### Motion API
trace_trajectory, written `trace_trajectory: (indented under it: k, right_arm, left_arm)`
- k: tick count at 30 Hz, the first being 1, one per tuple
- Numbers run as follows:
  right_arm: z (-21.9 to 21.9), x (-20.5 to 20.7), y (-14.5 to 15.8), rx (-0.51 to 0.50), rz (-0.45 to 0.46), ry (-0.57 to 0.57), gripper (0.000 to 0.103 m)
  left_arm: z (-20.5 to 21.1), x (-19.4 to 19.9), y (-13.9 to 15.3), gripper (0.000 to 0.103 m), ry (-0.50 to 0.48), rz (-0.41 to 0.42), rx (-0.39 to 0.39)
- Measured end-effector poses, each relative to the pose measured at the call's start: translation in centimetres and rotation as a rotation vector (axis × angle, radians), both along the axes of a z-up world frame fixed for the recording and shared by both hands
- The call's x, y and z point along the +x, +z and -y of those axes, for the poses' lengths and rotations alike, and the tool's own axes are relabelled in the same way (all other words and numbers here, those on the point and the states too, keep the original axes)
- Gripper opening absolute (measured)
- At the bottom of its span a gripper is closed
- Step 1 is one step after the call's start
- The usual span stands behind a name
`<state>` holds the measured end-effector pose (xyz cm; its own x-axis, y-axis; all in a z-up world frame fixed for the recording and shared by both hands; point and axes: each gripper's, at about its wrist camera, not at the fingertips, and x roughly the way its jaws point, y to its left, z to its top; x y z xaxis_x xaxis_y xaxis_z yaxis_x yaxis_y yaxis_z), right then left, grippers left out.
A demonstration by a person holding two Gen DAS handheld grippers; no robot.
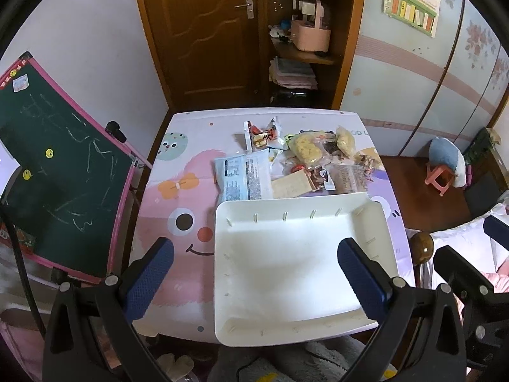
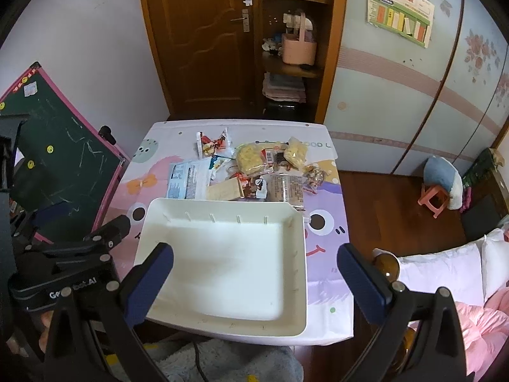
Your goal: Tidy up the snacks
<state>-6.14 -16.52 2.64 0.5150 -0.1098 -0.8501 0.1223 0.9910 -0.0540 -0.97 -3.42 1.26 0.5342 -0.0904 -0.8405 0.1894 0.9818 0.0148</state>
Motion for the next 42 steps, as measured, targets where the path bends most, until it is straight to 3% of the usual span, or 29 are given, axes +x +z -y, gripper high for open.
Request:
trace_trajectory:
  k: [42]
  right_arm:
    - [0.79,0.03,-0.23,0.015,0.013,-0.016,0.103]
  left_arm:
    - [0.88,0.15,0.31,0.099,-0.051,0.020,-0.023]
